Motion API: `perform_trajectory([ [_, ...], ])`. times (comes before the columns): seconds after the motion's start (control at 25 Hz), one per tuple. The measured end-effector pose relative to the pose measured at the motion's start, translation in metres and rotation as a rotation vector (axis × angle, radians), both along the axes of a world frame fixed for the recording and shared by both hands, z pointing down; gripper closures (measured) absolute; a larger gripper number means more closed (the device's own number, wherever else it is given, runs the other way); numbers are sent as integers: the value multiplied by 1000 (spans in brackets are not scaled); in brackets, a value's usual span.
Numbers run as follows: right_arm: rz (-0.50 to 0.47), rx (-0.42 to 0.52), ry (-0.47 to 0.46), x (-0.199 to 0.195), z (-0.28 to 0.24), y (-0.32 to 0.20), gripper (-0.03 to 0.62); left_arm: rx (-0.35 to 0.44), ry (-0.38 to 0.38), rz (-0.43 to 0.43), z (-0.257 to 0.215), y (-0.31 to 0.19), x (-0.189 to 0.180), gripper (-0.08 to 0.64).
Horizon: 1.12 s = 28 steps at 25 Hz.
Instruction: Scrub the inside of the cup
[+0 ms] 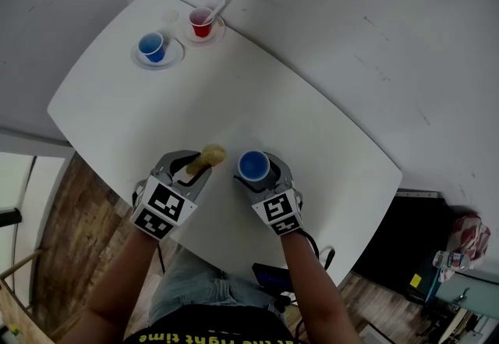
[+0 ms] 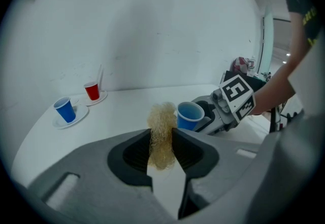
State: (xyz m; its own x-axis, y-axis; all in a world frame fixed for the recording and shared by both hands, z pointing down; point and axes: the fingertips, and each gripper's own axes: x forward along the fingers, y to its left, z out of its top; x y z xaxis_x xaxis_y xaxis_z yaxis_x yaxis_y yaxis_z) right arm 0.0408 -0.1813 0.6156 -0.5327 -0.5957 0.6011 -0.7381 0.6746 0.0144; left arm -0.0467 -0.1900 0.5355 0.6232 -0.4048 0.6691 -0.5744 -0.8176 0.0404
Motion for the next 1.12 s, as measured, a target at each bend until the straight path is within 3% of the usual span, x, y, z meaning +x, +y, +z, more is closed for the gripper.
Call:
perform_trajectory([
  [0.48, 42, -7, 54, 2, 3, -4, 252, 23, 13, -37, -23, 1, -12, 437],
  [0.68, 72, 22, 68, 5, -4, -8, 301, 28, 21, -48, -30, 1, -17, 437],
  [1.12, 64, 49, 64, 2, -17, -7, 314, 42, 15, -53, -38, 10, -23, 437],
])
